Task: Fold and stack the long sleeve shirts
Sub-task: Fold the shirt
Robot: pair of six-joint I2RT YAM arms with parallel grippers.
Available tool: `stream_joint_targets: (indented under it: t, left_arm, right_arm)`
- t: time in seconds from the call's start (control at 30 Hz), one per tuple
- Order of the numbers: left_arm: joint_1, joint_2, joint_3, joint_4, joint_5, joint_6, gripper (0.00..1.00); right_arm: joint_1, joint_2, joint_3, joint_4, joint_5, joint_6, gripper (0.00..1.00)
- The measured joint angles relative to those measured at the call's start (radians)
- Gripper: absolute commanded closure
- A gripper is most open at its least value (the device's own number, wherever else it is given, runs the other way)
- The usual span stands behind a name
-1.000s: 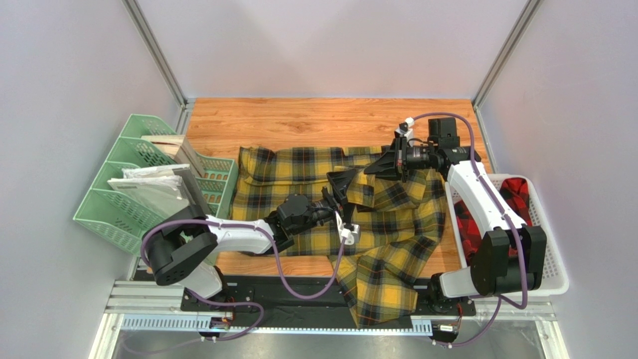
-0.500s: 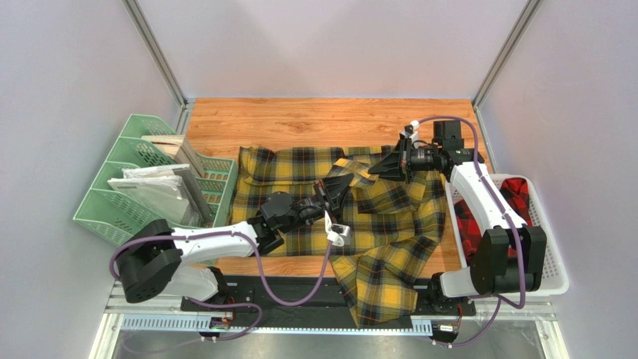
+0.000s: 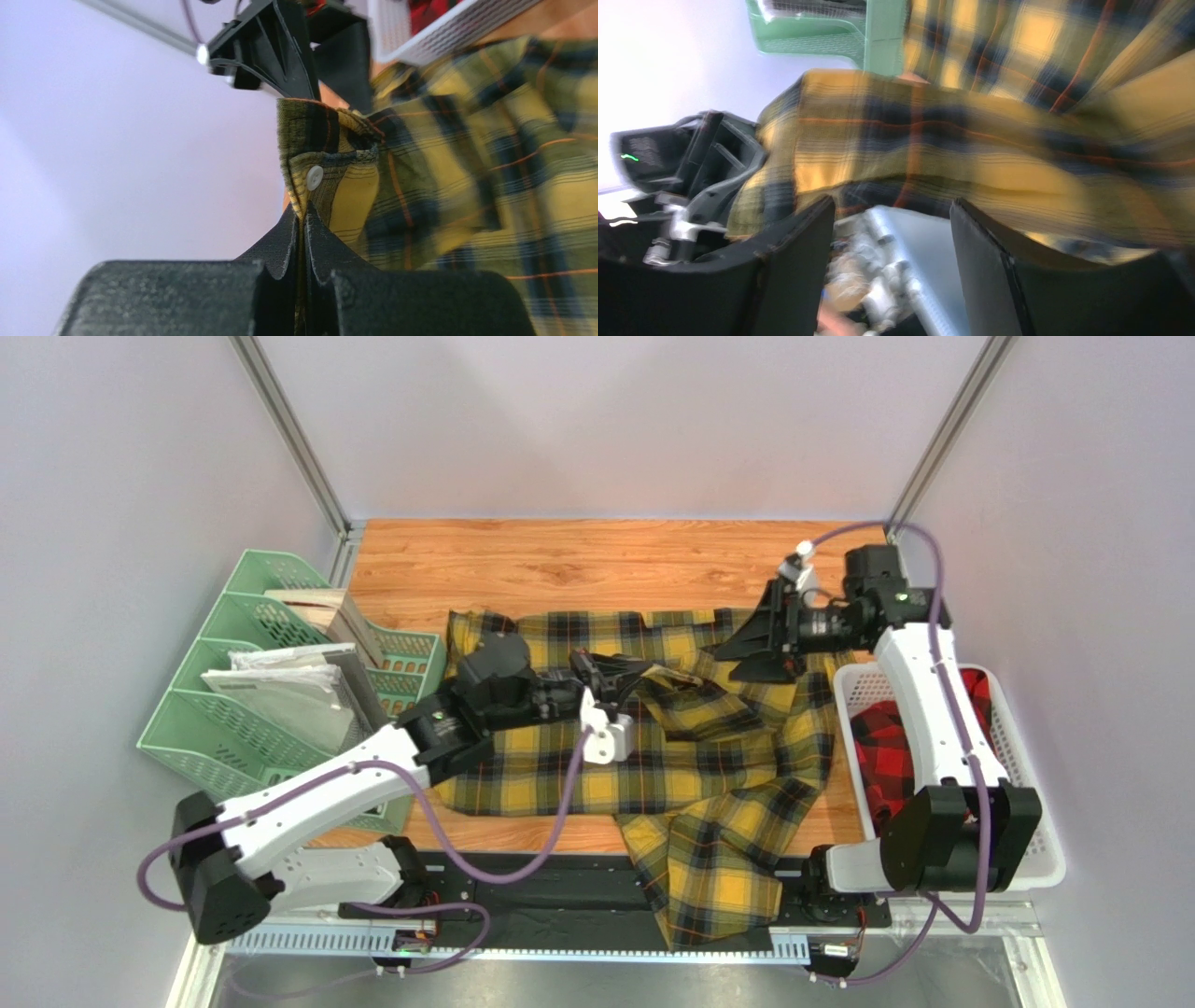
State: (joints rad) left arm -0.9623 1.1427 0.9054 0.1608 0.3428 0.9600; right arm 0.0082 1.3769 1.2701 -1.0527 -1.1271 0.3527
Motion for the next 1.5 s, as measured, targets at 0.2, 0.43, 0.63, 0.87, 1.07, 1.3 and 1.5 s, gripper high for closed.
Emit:
stream_joint_targets:
  t: [0.2, 0.43, 0.63, 0.87, 1.07, 1.3, 1.5]
  left_arm:
    - [0.015, -0.076, 0.218, -0.398, 0.260, -0.097, 1.00]
    - [0.014, 0.000, 0.328, -0.695, 0.413, -0.114, 1.00]
    - [0.015, 0.064, 0.476, -0.886, 0.486, -0.060, 1.00]
    - [0.015, 0.090, 0.569, -1.010, 0.535, -0.022, 1.00]
    - [0.015, 0.109, 0.592, -1.068, 0.543, -0.007, 1.00]
    - [0.016, 0.127, 0.593, -1.076, 0.542, -0.014, 1.00]
    - [0.028, 0.128, 0.589, -1.060, 0.534, -0.062, 1.00]
  right_arm:
    - [-0.069, 0.029, 0.363, -0.202, 0.213, -0.359, 0.56]
    - [-0.065, 0.279, 0.559, -0.168, 0.530, -0.462, 0.83]
    - [-0.066, 0.739, 0.926, -0.183, 0.828, -0.545, 0.86]
    - [-0.061, 0.954, 1.058, -0.242, 1.042, -0.649, 0.86]
    - [-0.048, 0.960, 0.958, -0.250, 1.128, -0.694, 0.87]
    - [-0.044, 0.979, 0.821, -0.267, 1.177, -0.711, 0.89]
    - [-0.044, 1.017, 0.855, -0.296, 1.198, -0.718, 0.72]
